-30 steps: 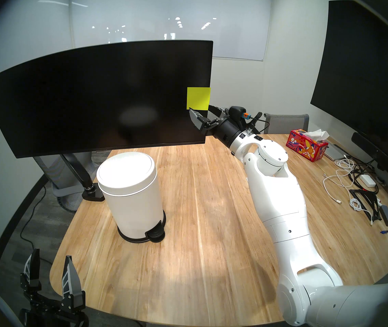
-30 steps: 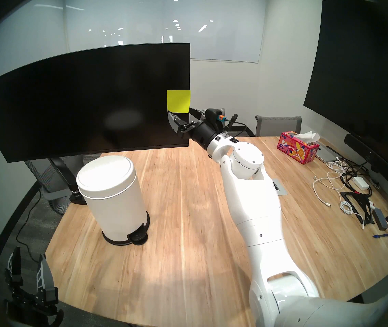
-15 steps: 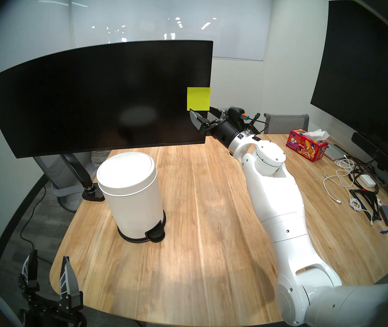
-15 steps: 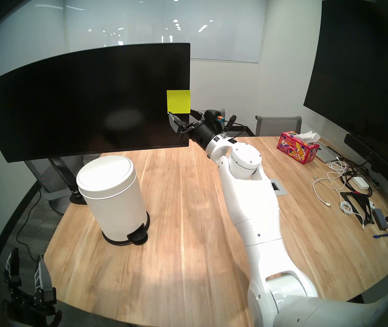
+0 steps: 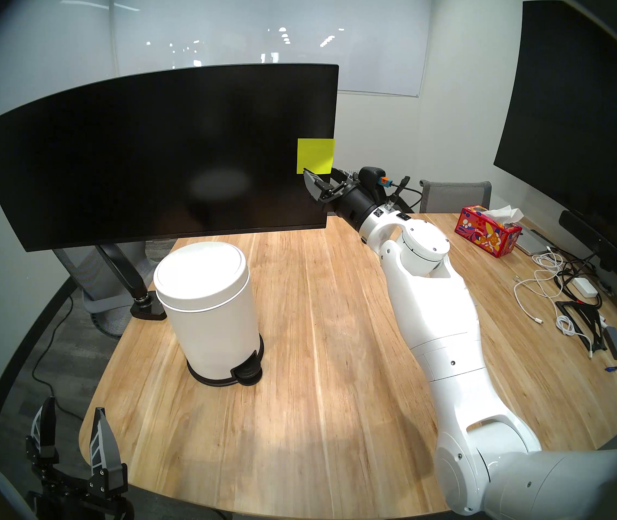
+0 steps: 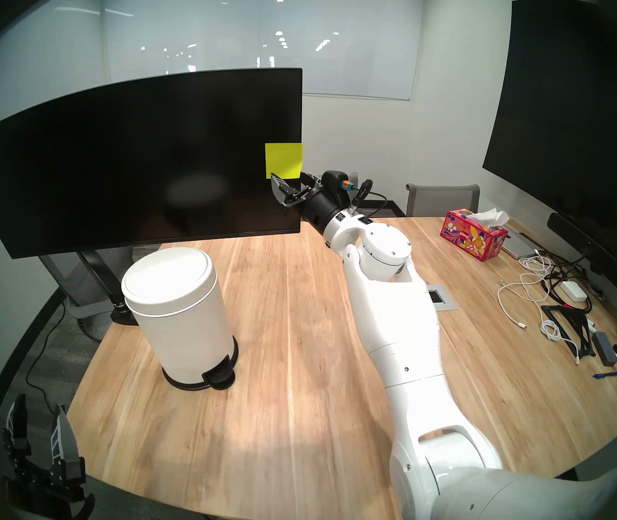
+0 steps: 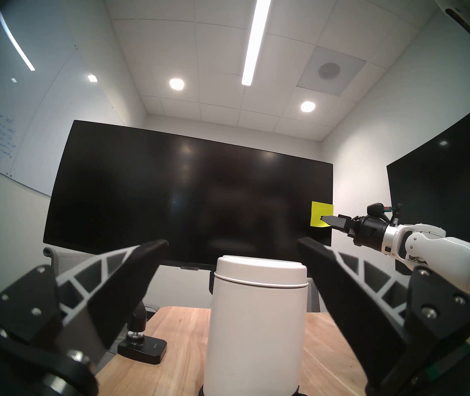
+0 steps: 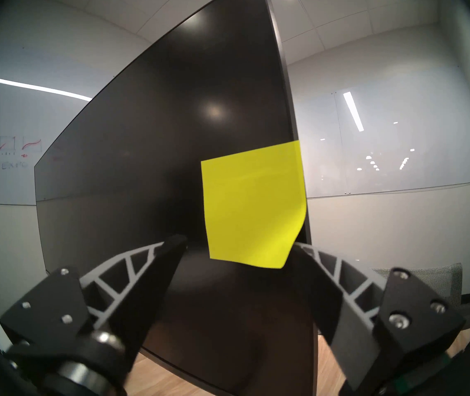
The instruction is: Peel the sticky note off the monitor, open the trash can lid and drop the sticker into the trash can
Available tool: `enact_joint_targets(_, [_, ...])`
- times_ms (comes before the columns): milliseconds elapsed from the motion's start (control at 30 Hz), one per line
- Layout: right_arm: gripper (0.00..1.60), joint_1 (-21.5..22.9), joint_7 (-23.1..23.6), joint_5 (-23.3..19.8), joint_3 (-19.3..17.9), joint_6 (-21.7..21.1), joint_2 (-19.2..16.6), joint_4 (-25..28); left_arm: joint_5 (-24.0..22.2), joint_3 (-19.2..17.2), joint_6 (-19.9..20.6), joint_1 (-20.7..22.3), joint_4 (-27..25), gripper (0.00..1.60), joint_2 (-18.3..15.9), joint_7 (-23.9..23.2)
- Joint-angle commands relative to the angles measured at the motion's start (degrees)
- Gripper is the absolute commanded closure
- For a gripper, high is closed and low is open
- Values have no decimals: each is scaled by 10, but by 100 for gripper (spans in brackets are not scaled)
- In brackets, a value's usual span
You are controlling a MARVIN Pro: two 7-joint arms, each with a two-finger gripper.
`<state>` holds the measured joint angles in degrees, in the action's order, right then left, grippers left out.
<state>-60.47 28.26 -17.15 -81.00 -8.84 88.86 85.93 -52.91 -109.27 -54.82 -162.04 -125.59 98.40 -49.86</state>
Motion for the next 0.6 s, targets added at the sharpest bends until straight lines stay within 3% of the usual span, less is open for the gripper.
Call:
enact_joint_targets(0, [34, 17, -2, 0, -1, 4, 5, 11, -1, 1, -2, -8, -10, 0, -3, -59])
enact_joint_targets(100, [46, 18, -4, -1, -2, 4, 4, 8, -3, 2, -2, -8, -9, 0, -3, -61])
enact_joint_targets(267, [82, 19, -7, 1, -1, 4, 3, 9, -2, 2, -2, -9, -10, 0, -4, -59])
enact_joint_targets(567, [102, 22, -10, 5, 4, 1, 1, 10, -5, 3, -2, -12, -13, 0, -4, -61])
